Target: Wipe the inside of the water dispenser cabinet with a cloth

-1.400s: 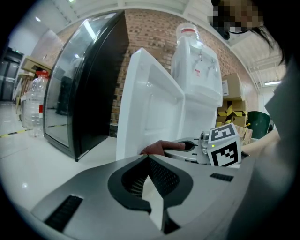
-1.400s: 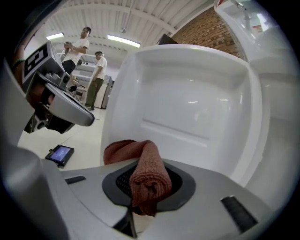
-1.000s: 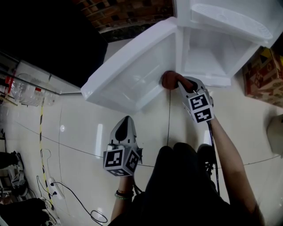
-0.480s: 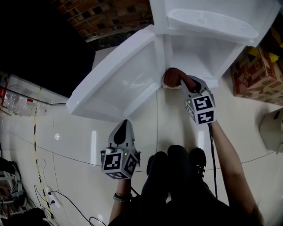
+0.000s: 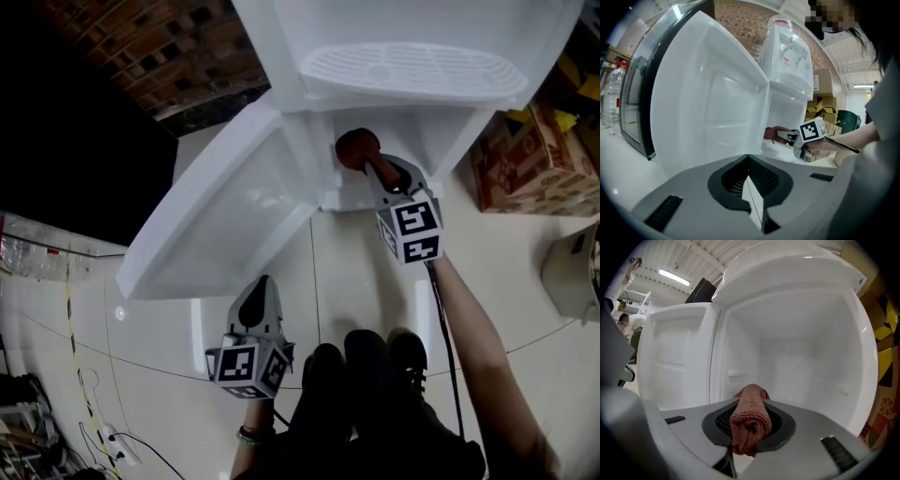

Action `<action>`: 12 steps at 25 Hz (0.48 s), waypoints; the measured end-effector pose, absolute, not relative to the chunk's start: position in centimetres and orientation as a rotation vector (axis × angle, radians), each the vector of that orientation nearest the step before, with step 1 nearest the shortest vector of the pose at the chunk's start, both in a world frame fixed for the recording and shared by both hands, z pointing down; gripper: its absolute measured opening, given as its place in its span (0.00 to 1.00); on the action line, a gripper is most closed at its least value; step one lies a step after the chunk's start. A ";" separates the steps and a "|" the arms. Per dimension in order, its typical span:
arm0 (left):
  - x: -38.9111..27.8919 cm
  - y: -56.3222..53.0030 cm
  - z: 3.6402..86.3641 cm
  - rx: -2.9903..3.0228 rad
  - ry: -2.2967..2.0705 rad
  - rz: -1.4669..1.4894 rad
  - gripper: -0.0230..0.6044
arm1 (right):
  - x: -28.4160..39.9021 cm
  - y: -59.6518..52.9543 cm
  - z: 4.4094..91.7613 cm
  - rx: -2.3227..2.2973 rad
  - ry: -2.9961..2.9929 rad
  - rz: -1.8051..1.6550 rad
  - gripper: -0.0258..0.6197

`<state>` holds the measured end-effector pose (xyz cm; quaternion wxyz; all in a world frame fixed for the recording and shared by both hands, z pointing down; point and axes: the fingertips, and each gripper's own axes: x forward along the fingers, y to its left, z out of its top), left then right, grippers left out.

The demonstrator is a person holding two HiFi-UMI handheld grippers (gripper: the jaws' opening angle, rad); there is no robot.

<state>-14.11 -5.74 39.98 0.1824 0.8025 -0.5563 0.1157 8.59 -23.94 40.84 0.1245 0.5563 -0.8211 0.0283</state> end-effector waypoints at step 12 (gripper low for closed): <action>-12.0 -8.0 42.2 2.265 -1.509 0.406 0.01 | 8.3 -30.4 44.5 1.549 -2.361 0.206 0.16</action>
